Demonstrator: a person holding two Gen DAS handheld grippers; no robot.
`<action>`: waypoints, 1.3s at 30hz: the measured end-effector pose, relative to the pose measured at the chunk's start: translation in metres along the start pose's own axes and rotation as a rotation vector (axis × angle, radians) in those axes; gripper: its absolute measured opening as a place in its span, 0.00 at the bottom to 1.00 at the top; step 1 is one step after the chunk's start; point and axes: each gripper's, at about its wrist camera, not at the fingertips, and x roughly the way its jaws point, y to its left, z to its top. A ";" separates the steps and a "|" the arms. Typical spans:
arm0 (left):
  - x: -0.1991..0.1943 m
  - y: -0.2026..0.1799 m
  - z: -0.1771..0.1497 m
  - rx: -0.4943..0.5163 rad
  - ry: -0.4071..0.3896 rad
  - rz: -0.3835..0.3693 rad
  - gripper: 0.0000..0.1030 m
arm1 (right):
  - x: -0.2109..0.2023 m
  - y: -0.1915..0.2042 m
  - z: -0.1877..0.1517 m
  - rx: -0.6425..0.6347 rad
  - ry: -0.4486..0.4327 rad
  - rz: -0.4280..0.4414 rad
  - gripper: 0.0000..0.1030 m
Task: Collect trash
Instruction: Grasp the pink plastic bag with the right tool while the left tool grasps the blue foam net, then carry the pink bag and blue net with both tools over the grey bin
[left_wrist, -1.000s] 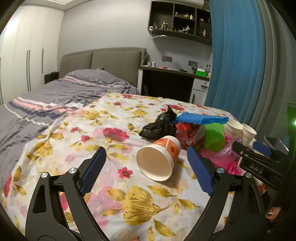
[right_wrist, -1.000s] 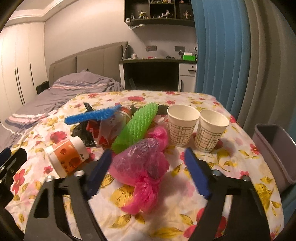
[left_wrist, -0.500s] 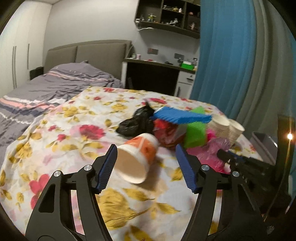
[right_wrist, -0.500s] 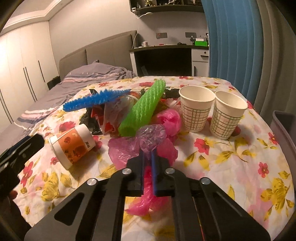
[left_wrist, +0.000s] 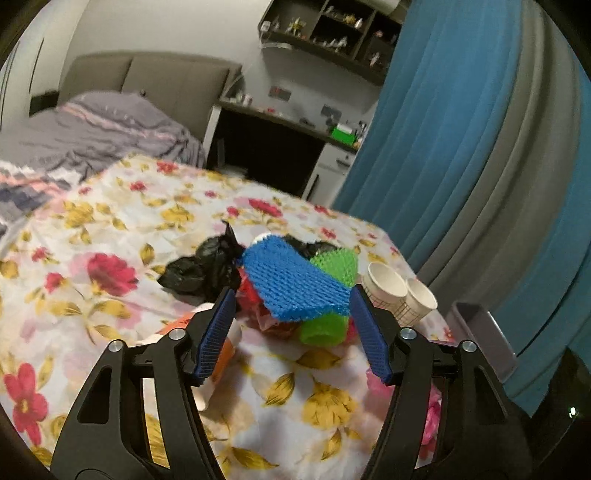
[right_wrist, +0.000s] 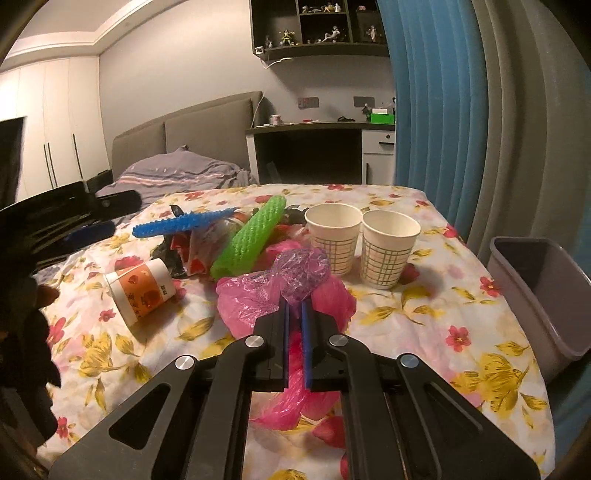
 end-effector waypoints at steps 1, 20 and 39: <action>0.005 0.003 0.001 -0.015 0.018 -0.011 0.52 | 0.000 0.000 -0.001 -0.001 -0.001 -0.001 0.06; 0.000 -0.004 -0.004 -0.044 0.034 -0.124 0.04 | -0.023 -0.006 0.004 0.009 -0.051 -0.007 0.06; -0.046 -0.116 -0.024 0.249 -0.042 -0.219 0.04 | -0.101 -0.065 0.013 0.069 -0.199 -0.123 0.06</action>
